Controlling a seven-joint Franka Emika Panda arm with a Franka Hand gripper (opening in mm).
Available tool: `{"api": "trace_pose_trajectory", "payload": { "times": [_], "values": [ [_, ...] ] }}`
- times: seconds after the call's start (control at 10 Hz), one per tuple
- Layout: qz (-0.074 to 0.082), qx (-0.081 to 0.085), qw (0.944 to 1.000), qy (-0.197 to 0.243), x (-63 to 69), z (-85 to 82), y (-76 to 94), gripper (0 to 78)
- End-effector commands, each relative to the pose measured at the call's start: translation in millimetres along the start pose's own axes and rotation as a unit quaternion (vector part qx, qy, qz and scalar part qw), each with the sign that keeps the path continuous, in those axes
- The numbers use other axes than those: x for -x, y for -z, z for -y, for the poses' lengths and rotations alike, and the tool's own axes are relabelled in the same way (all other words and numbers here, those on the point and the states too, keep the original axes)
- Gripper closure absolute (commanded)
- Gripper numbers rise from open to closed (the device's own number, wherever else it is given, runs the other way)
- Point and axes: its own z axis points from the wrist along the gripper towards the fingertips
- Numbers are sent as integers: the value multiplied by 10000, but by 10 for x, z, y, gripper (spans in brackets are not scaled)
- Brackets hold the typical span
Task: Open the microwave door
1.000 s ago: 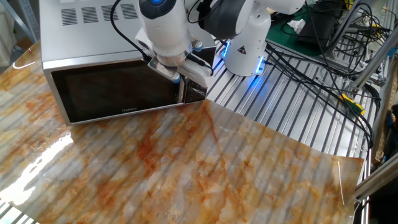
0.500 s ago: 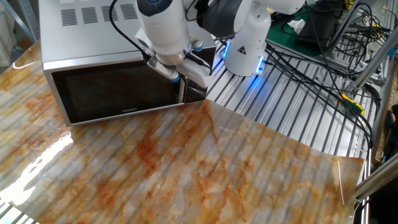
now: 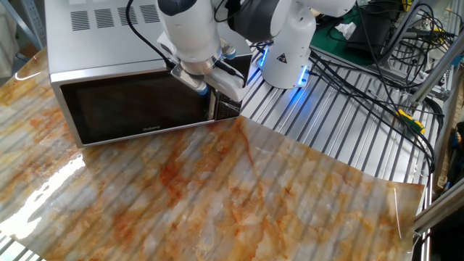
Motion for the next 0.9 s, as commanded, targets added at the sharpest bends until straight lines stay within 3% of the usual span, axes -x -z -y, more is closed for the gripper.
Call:
{"api": "trace_pose_trajectory", "payload": {
  "times": [0.1, 0.7, 0.9],
  "values": [
    [-172, 270, 9995, -85, -59, -284, -166, 763],
    [-147, 338, 9990, -236, -48, -381, -141, 763],
    [-124, 229, 9995, -165, -17, -393, -126, 763]
  ]
}}
